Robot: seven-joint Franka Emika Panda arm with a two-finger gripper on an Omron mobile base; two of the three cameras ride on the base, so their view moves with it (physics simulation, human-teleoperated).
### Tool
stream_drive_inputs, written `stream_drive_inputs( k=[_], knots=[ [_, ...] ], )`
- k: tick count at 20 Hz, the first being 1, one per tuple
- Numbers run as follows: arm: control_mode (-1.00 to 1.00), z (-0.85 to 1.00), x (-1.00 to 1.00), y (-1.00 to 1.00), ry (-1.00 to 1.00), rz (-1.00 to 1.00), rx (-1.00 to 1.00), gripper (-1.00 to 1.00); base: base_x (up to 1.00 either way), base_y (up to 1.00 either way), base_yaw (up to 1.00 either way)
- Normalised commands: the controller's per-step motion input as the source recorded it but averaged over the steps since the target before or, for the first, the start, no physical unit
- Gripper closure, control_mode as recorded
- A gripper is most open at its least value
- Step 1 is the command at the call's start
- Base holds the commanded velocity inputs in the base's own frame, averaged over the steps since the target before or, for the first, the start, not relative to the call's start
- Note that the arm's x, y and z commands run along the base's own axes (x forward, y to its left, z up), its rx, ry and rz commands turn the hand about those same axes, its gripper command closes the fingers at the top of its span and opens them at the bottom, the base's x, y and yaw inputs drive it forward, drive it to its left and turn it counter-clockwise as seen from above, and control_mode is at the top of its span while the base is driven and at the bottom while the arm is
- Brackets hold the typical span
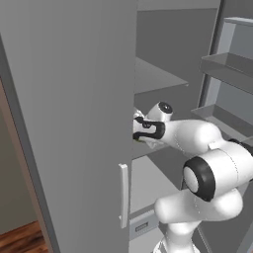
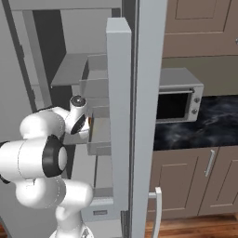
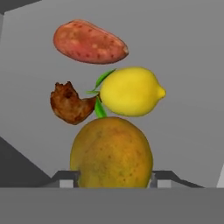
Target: Take the orange and lemon from the highest rack and move them to the second highest rack where the sweet potato and chicken drumstick are located, to maximize freezer space. Close the freezer door after rearranging.
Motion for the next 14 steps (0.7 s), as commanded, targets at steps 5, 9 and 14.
stream_drive_inputs(
  k=[5, 9, 14],
  knots=[
    [-1.00, -0.37, 0.01, 0.06, 0.01, 0.01, 0.00, -1.00, 0.00, 0.00, 0.00],
    [-1.00, -0.18, -0.44, 0.00, -0.05, 0.09, 0.00, -1.00, 0.00, 0.00, 0.00],
    [-1.00, -0.01, -0.73, 0.00, -0.17, 0.06, 0.00, -1.00, 0.00, 0.00, 0.00]
  ],
)
